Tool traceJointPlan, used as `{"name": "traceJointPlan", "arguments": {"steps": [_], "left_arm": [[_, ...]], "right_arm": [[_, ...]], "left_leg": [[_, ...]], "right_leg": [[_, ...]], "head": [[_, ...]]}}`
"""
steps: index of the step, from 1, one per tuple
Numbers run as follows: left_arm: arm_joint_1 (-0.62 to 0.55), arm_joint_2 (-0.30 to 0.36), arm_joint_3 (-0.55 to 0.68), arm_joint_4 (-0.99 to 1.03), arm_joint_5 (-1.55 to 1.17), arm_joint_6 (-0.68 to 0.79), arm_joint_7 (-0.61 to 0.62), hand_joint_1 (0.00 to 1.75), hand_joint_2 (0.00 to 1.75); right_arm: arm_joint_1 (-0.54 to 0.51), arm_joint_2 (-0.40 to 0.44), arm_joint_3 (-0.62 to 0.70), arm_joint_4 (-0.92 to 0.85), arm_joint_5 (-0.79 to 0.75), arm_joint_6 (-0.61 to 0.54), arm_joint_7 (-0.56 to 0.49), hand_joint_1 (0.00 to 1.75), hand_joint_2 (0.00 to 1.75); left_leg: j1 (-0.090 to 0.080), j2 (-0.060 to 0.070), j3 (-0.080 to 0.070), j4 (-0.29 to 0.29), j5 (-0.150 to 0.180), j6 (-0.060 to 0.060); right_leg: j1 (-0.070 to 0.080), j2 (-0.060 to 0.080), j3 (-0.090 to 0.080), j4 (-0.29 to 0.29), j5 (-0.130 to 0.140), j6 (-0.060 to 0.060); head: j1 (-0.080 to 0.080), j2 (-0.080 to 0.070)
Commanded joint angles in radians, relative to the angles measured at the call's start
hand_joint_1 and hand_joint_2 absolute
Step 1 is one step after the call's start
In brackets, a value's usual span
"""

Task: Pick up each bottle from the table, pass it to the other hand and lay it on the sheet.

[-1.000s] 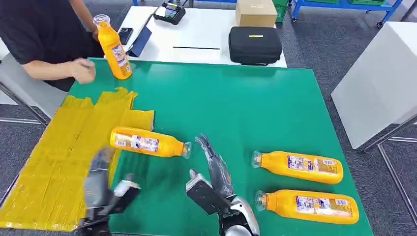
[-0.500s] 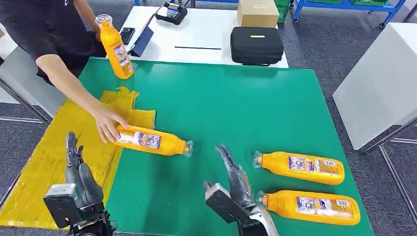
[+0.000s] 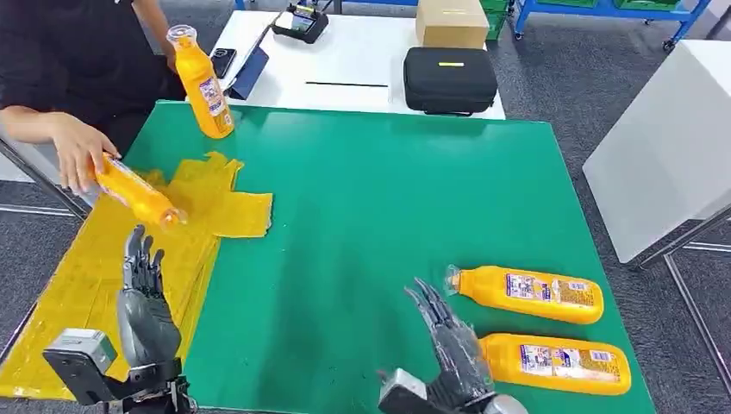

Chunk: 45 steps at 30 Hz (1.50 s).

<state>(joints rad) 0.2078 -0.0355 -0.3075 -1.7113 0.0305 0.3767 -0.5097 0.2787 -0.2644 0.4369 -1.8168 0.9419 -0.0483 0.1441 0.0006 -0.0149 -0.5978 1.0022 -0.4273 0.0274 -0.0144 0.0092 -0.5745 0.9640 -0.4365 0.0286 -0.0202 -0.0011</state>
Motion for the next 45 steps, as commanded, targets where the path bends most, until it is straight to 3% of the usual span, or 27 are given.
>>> {"name": "traceJointPlan", "arguments": {"steps": [1,6,31,33,38,44,45], "left_arm": [[-0.033,-0.063,0.088,0.039,-0.034,-0.121,0.040,0.00,0.00],[-0.078,-0.088,0.121,0.066,-0.034,-0.156,0.073,0.00,0.00],[-0.072,-0.089,0.121,0.062,-0.035,-0.157,0.073,0.00,0.00],[-0.075,-0.095,0.126,0.065,-0.040,-0.166,0.075,0.00,0.00],[-0.096,-0.112,0.182,0.081,-0.014,-0.169,0.069,0.00,0.00],[-0.086,-0.119,0.340,0.020,0.043,-0.159,0.079,0.00,0.00],[-0.107,-0.124,0.388,0.041,0.066,-0.160,0.086,0.00,0.00]], "right_arm": [[0.155,0.161,-0.363,-0.199,0.260,0.206,0.005,0.00,1.75],[0.168,0.235,-0.490,-0.218,0.349,0.276,-0.044,0.00,1.75],[0.164,0.242,-0.490,-0.217,0.353,0.280,-0.049,0.00,1.75],[0.157,0.272,-0.522,-0.221,0.391,0.283,-0.045,0.00,1.75],[0.129,0.345,-0.638,-0.226,0.442,0.403,-0.097,0.00,1.75],[0.148,0.358,-0.698,-0.255,0.434,0.536,-0.172,0.00,1.75],[0.172,0.361,-0.754,-0.337,0.383,0.672,-0.206,0.00,1.75]], "left_leg": [[0.000,-0.002,0.003,0.000,-0.001,-0.002],[0.000,-0.002,0.001,-0.001,0.000,-0.001],[0.000,0.001,0.003,-0.001,0.000,-0.001],[0.000,0.001,0.004,-0.001,-0.001,-0.001],[0.000,0.001,0.006,-0.001,-0.001,-0.002],[0.000,0.002,0.005,-0.001,-0.002,-0.002],[0.001,0.002,0.004,0.000,-0.001,-0.002]], "right_leg": [[0.000,-0.004,0.003,0.001,-0.003,-0.002],[0.000,-0.003,0.001,0.000,-0.001,-0.001],[0.000,-0.001,0.002,-0.001,-0.001,-0.001],[0.000,-0.001,0.003,-0.001,-0.001,-0.001],[0.000,-0.002,0.005,-0.001,-0.002,-0.002],[0.000,-0.001,0.004,0.000,-0.002,-0.002],[0.001,0.000,0.003,0.000,-0.001,-0.002]], "head": [[0.000,0.000],[0.000,0.000],[0.000,0.000],[0.000,0.000],[0.000,0.000],[0.000,0.000],[0.000,0.000]]}}
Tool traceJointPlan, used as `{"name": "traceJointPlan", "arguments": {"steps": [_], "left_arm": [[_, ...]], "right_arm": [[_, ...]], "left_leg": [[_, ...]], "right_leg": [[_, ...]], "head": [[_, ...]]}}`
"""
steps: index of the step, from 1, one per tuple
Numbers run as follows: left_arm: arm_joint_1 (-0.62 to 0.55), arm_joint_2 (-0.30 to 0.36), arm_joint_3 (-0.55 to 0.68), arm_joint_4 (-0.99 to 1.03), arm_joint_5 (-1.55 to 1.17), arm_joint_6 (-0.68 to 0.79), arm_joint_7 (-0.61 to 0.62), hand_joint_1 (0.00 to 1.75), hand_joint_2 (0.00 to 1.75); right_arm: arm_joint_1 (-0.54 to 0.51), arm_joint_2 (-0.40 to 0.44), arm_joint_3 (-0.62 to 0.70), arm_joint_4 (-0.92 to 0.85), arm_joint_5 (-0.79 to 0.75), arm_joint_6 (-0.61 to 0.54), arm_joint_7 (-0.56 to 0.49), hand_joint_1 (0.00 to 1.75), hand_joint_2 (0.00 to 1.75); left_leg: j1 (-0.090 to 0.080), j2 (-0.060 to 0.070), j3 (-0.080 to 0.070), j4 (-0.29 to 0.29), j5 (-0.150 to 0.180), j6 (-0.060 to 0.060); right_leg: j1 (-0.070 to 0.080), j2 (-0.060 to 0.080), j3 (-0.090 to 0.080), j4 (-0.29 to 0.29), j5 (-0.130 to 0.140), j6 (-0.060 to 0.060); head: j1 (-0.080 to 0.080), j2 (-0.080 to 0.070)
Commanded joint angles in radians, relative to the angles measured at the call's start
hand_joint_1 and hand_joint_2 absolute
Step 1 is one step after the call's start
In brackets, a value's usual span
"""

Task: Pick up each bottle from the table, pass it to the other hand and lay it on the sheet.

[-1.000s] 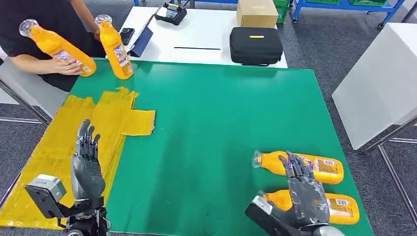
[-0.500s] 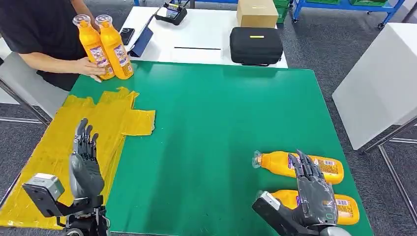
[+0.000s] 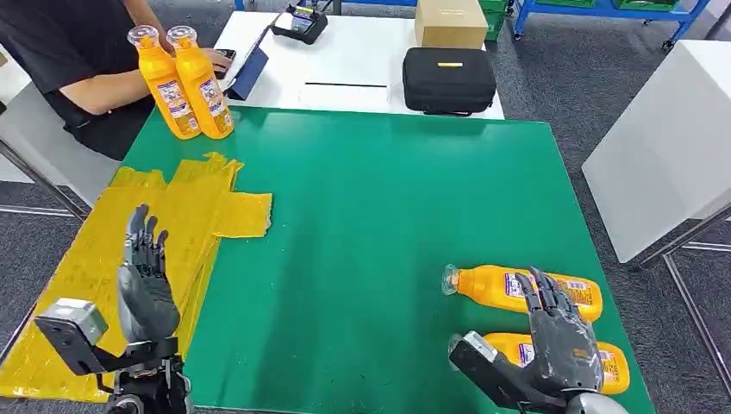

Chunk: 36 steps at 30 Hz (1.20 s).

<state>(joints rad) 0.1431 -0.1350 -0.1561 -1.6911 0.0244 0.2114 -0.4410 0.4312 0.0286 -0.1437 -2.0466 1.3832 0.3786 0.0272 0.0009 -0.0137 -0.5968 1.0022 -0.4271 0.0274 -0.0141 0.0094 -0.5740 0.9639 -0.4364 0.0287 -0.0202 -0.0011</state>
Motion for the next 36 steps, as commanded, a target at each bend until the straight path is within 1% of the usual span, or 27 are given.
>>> {"name": "traceJointPlan", "arguments": {"steps": [1,3,4,5,6,7,10,14,15,16,17,18,19,20,21,22,23,24,25,26,27,28,29,30,32,35,36], "left_arm": [[-0.060,-0.025,0.253,0.044,0.077,-0.009,0.016,0.00,0.00],[-0.080,-0.034,0.267,0.065,0.076,-0.017,0.013,0.00,0.00],[-0.080,-0.039,0.268,0.063,0.073,-0.017,0.010,0.00,0.00],[-0.079,-0.043,0.269,0.060,0.072,-0.017,0.009,0.00,0.00],[-0.075,-0.048,0.269,0.051,0.070,-0.015,0.009,0.00,0.00],[-0.072,-0.050,0.270,0.046,0.069,-0.013,0.009,0.00,0.00],[-0.055,-0.059,0.278,0.016,0.065,-0.009,0.011,0.00,0.00],[-0.037,-0.065,0.290,-0.012,0.053,-0.007,0.022,0.00,0.00],[-0.034,-0.067,0.294,-0.013,0.051,-0.008,0.023,0.00,0.00],[-0.033,-0.066,0.295,-0.013,0.050,-0.008,0.023,0.00,0.00],[-0.033,-0.066,0.296,-0.011,0.050,-0.009,0.024,0.00,0.00],[-0.033,-0.066,0.297,-0.010,0.050,-0.009,0.024,0.00,0.00],[-0.033,-0.066,0.298,-0.009,0.049,-0.010,0.024,0.00,0.00],[-0.034,-0.067,0.299,-0.008,0.049,-0.012,0.023,0.00,0.00],[-0.034,-0.068,0.299,-0.008,0.048,-0.013,0.023,0.00,0.00],[-0.035,-0.069,0.299,-0.008,0.048,-0.013,0.023,0.00,0.00],[-0.037,-0.068,0.298,-0.005,0.047,-0.015,0.023,0.00,0.00],[-0.042,-0.068,0.297,0.000,0.047,-0.017,0.024,0.00,0.00],[-0.047,-0.068,0.297,0.006,0.047,-0.016,0.024,0.00,0.00],[-0.050,-0.068,0.296,0.011,0.046,-0.016,0.024,0.00,0.00],[-0.059,-0.067,0.296,0.022,0.047,-0.013,0.025,0.00,0.00],[-0.061,-0.066,0.296,0.024,0.047,-0.014,0.024,0.00,0.00],[-0.065,-0.065,0.297,0.029,0.047,-0.012,0.025,0.00,0.00],[-0.067,-0.064,0.298,0.031,0.047,-0.010,0.024,0.00,0.00],[-0.069,-0.061,0.301,0.032,0.048,-0.008,0.024,0.00,0.00],[-0.069,-0.061,0.301,0.032,0.048,-0.008,0.024,0.00,0.00],[-0.069,-0.061,0.301,0.032,0.048,-0.008,0.024,0.00,0.00]], "right_arm": [[0.024,0.075,-0.222,-0.166,-0.063,0.316,-0.123,0.00,1.75],[-0.003,0.092,-0.278,-0.208,-0.049,0.368,-0.194,0.00,1.75],[-0.023,0.094,-0.287,-0.200,-0.029,0.373,-0.214,0.00,1.75],[-0.035,0.098,-0.290,-0.194,-0.017,0.373,-0.225,0.00,1.75],[-0.057,0.104,-0.291,-0.177,0.000,0.366,-0.234,0.00,1.75],[-0.066,0.107,-0.289,-0.168,0.006,0.364,-0.243,0.00,1.75],[-0.090,0.104,-0.293,-0.143,0.014,0.353,-0.261,0.00,1.75],[-0.111,0.077,-0.316,-0.119,-0.010,0.358,-0.289,0.00,1.75],[-0.118,0.068,-0.326,-0.119,-0.018,0.364,-0.299,0.00,1.75],[-0.120,0.066,-0.328,-0.118,-0.019,0.364,-0.300,0.00,1.75],[-0.124,0.064,-0.335,-0.118,-0.023,0.370,-0.304,0.00,1.75],[-0.125,0.060,-0.338,-0.118,-0.024,0.373,-0.306,0.00,1.75],[-0.126,0.054,-0.341,-0.119,-0.024,0.380,-0.309,0.00,1.75],[-0.127,0.048,-0.343,-0.120,-0.022,0.385,-0.312,0.00,1.75],[-0.126,0.042,-0.344,-0.120,-0.020,0.390,-0.314,0.00,1.75],[-0.123,0.036,-0.343,-0.119,-0.018,0.396,-0.316,0.00,1.75],[-0.114,0.028,-0.336,-0.119,-0.012,0.406,-0.319,0.00,1.75],[-0.103,0.020,-0.326,-0.119,-0.005,0.417,-0.322,0.00,1.75],[-0.093,0.013,-0.317,-0.117,-0.001,0.424,-0.325,0.00,1.75],[-0.083,0.007,-0.310,-0.118,0.000,0.433,-0.328,0.00,1.75],[-0.056,-0.005,-0.298,-0.115,0.001,0.451,-0.332,0.00,1.75],[-0.050,-0.005,-0.296,-0.115,0.001,0.448,-0.334,0.00,1.75],[-0.037,-0.006,-0.292,-0.113,0.000,0.460,-0.334,0.00,1.75],[-0.024,-0.009,-0.285,-0.114,0.002,0.473,-0.330,0.00,1.75],[-0.011,-0.012,-0.287,-0.123,0.001,0.479,-0.331,0.00,1.75],[-0.011,-0.012,-0.287,-0.123,0.001,0.479,-0.331,0.00,1.75],[-0.011,-0.012,-0.287,-0.123,0.001,0.479,-0.331,0.00,1.75]], "left_leg": [[0.000,0.002,0.004,0.000,-0.002,-0.002],[-0.001,-0.002,0.004,0.001,-0.003,-0.002],[-0.001,-0.001,0.001,0.000,0.000,-0.001],[-0.001,-0.002,0.003,0.000,-0.001,-0.002],[0.000,0.000,0.001,-0.001,0.000,-0.001],[0.000,0.001,0.003,0.000,-0.001,-0.001],[0.000,0.004,0.005,-0.001,-0.002,-0.002],[0.000,0.002,0.003,-0.001,-0.001,-0.001],[0.000,0.003,0.004,0.000,-0.002,-0.002],[0.000,0.002,0.002,-0.001,-0.001,-0.001],[0.000,0.003,0.005,-0.001,-0.002,-0.002],[0.000,0.002,0.002,-0.001,-0.001,-0.001],[0.000,0.003,0.005,-0.001,-0.002,-0.002],[0.000,0.002,0.002,-0.001,-0.001,-0.001],[0.000,0.002,0.005,-0.001,-0.002,-0.001],[0.000,0.002,0.003,-0.001,-0.001,-0.001],[0.000,0.002,0.005,-0.001,-0.002,-0.001],[0.000,0.002,0.002,-0.001,-0.001,-0.001],[0.000,0.002,0.004,-0.001,-0.002,-0.001],[0.000,0.001,0.002,-0.001,-0.001,-0.001],[0.000,0.001,0.005,-0.001,-0.002,-0.002],[0.000,0.000,0.002,-0.001,0.000,-0.001],[0.000,0.000,0.004,-0.001,-0.001,-0.001],[0.000,0.000,0.003,-0.001,-0.001,-0.001],[0.000,0.000,0.005,-0.001,-0.002,-0.002],[0.000,0.000,0.003,-0.001,-0.001,-0.001],[0.000,0.000,0.005,-0.001,-0.002,-0.002]], "right_leg": [[0.000,0.000,0.003,0.001,-0.002,-0.002],[-0.001,-0.005,0.004,0.003,-0.005,-0.002],[-0.001,-0.003,0.000,0.002,-0.002,-0.001],[-0.001,-0.004,0.002,0.002,-0.003,-0.001],[0.000,-0.001,0.001,0.000,-0.001,-0.001],[0.000,0.000,0.003,0.000,-0.001,-0.001],[0.000,0.001,0.004,-0.001,-0.001,-0.001],[0.000,0.000,0.003,-0.001,-0.001,-0.001],[0.000,0.000,0.004,0.000,-0.002,-0.002],[0.000,0.000,0.002,-0.001,0.000,-0.001],[0.000,0.001,0.005,-0.001,-0.001,-0.002],[0.000,0.001,0.002,-0.001,0.000,-0.001],[0.000,0.001,0.005,-0.001,-0.001,-0.001],[0.000,0.000,0.003,-0.001,0.000,-0.001],[0.000,0.000,0.005,-0.001,-0.002,-0.001],[0.000,0.000,0.003,-0.001,-0.001,-0.001],[0.000,0.000,0.005,-0.001,-0.002,-0.001],[0.000,0.000,0.002,-0.001,0.000,-0.001],[0.000,0.000,0.004,-0.001,-0.001,-0.001],[0.000,0.000,0.003,-0.001,-0.001,-0.001],[0.000,-0.002,0.005,-0.001,-0.002,-0.001],[0.000,-0.002,0.003,-0.001,-0.001,-0.001],[0.000,-0.003,0.005,-0.001,-0.002,-0.001],[0.001,-0.002,0.003,-0.001,-0.001,-0.001],[0.000,-0.002,0.006,-0.001,-0.002,-0.002],[0.000,-0.001,0.003,-0.001,-0.001,-0.001],[0.000,-0.001,0.005,-0.001,-0.002,-0.002]], "head": [[0.000,0.000],[0.000,0.000],[0.000,0.000],[0.000,0.000],[0.000,0.000],[0.000,0.000],[0.000,0.000],[0.000,0.000],[0.000,0.000],[0.000,0.000],[0.000,0.000],[0.000,0.000],[0.000,0.000],[0.000,0.000],[0.000,0.000],[0.000,0.000],[0.000,0.000],[0.000,0.000],[0.000,0.000],[0.000,0.000],[0.000,0.000],[0.000,0.000],[0.000,0.000],[0.000,0.000],[0.000,0.000],[0.000,0.000],[0.000,0.000]]}}
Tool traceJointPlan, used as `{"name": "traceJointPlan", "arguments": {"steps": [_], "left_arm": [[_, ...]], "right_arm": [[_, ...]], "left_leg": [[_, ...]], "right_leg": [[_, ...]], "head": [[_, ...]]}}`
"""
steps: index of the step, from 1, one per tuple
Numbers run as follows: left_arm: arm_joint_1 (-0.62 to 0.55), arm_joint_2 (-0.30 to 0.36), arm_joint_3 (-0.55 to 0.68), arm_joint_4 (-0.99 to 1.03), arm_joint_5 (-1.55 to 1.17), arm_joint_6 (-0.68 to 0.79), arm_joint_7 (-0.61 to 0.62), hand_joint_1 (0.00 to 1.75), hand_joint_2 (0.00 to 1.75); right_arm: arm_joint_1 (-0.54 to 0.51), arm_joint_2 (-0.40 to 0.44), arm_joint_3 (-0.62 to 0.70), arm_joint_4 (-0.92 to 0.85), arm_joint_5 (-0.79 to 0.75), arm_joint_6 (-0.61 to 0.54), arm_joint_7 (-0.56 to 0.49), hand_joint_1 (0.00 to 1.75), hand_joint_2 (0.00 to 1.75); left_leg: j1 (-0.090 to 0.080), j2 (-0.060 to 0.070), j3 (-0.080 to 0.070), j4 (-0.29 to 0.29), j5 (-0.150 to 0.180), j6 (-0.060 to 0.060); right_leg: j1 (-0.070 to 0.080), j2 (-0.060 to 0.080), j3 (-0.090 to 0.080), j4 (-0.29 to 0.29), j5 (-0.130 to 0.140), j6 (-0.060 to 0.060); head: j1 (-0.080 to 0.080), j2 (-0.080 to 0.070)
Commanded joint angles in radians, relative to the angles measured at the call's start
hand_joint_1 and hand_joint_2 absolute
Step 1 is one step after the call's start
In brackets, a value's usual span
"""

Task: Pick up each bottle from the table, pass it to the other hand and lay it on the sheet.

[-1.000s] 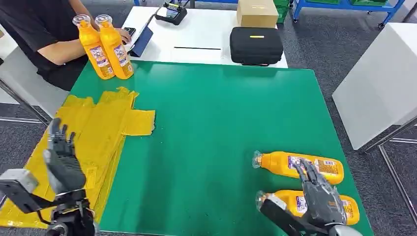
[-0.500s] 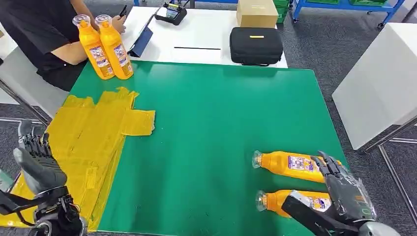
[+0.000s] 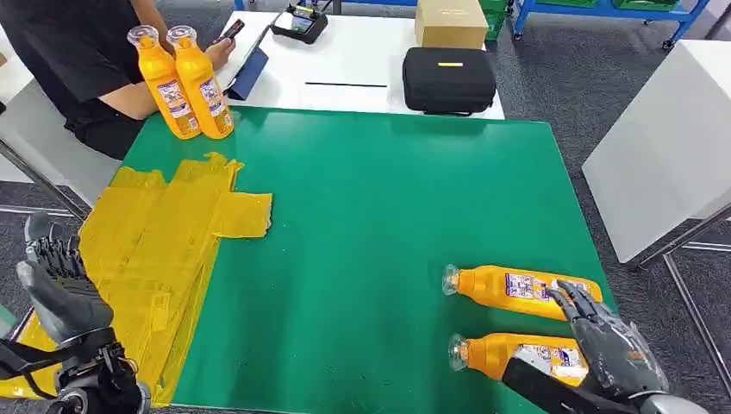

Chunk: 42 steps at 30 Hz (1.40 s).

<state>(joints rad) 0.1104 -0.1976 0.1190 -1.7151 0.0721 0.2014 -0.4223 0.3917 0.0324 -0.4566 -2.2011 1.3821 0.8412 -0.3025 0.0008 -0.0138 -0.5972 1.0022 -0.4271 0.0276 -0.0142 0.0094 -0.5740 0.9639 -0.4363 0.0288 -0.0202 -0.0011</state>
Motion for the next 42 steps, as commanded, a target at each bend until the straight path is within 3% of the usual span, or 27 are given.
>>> {"name": "traceJointPlan", "arguments": {"steps": [1,19,25,42], "left_arm": [[-0.036,0.002,0.026,0.056,0.000,0.002,0.005,0.00,0.00],[-0.026,0.000,0.038,0.047,0.003,0.015,0.005,0.00,0.00],[-0.009,-0.008,0.057,0.043,0.009,0.025,0.010,0.00,0.00],[-0.014,-0.006,0.054,0.049,0.009,0.028,0.008,0.00,0.00]], "right_arm": [[0.028,-0.016,0.026,0.032,0.002,0.016,-0.001,0.00,1.75],[0.023,-0.010,0.048,0.032,0.062,0.017,0.038,0.00,1.75],[0.024,0.031,0.036,0.070,0.115,-0.007,0.067,0.00,1.75],[0.001,0.050,-0.023,0.136,0.152,-0.006,0.013,0.00,1.75]], "left_leg": [[0.000,0.000,0.004,-0.001,-0.001,-0.002],[0.000,0.003,0.006,-0.001,-0.002,-0.002],[0.000,0.003,0.007,-0.002,-0.002,-0.002],[0.000,0.002,0.006,-0.002,-0.002,-0.002]], "right_leg": [[0.001,-0.001,0.004,-0.001,-0.001,-0.002],[0.001,0.001,0.005,-0.001,-0.001,-0.002],[0.001,0.001,0.006,-0.002,-0.002,-0.002],[0.001,0.000,0.006,-0.002,-0.001,-0.002]], "head": [[0.000,0.000],[0.000,0.000],[0.000,0.000],[0.000,0.000]]}}
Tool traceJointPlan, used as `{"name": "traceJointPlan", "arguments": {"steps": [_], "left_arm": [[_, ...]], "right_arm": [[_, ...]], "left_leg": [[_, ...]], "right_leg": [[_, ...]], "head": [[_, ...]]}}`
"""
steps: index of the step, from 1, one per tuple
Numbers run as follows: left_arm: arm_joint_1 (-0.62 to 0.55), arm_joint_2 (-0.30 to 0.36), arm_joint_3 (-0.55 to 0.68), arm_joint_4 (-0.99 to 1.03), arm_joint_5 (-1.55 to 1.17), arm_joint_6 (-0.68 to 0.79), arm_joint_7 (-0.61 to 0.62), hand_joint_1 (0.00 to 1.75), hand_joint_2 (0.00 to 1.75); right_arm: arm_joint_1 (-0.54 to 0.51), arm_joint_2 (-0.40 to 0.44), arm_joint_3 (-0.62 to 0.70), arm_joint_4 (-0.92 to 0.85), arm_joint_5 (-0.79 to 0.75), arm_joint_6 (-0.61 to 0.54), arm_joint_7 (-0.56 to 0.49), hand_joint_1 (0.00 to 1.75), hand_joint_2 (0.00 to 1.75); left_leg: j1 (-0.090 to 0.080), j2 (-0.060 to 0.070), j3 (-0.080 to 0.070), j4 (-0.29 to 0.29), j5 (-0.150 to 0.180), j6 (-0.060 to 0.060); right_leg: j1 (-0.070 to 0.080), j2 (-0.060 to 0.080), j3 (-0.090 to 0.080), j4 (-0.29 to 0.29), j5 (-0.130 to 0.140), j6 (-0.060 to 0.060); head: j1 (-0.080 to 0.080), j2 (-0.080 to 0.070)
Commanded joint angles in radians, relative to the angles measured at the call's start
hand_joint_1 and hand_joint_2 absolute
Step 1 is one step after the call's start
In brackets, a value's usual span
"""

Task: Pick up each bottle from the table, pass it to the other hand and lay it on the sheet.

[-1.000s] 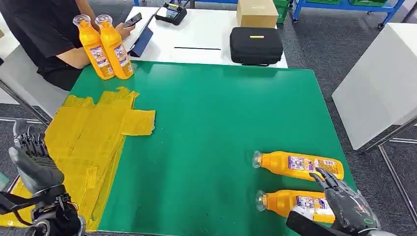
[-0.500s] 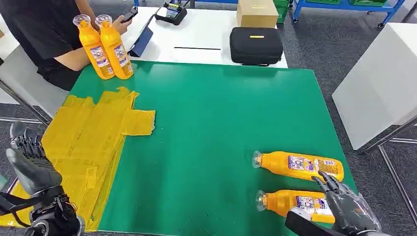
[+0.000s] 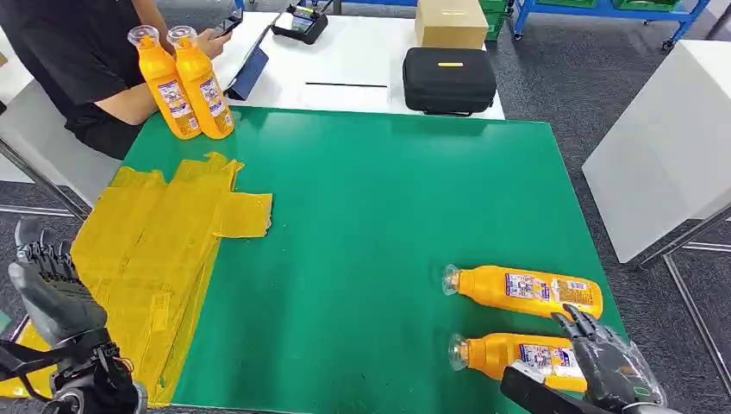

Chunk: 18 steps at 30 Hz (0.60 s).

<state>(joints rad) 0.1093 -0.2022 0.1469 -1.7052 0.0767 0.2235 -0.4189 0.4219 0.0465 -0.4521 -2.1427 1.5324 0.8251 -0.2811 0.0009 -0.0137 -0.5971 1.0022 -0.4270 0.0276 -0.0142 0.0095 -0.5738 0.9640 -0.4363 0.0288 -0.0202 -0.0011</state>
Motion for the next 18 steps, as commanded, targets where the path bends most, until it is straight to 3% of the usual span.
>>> {"name": "traceJointPlan", "arguments": {"steps": [1,18], "left_arm": [[-0.008,-0.005,0.030,0.040,0.002,0.006,0.005,0.00,0.00],[0.010,-0.026,0.083,0.021,0.024,0.023,-0.025,0.00,0.00]], "right_arm": [[-0.032,0.049,-0.049,0.087,-0.002,0.034,-0.023,0.00,1.75],[-0.128,-0.046,-0.092,0.319,0.028,0.012,-0.050,0.00,1.75]], "left_leg": [[0.000,0.001,0.002,-0.001,0.000,-0.001],[0.001,0.003,0.006,-0.002,-0.002,-0.002]], "right_leg": [[0.001,0.000,0.002,-0.001,0.000,-0.001],[0.001,0.001,0.005,-0.002,-0.001,-0.002]], "head": [[0.000,0.000],[0.000,0.000]]}}
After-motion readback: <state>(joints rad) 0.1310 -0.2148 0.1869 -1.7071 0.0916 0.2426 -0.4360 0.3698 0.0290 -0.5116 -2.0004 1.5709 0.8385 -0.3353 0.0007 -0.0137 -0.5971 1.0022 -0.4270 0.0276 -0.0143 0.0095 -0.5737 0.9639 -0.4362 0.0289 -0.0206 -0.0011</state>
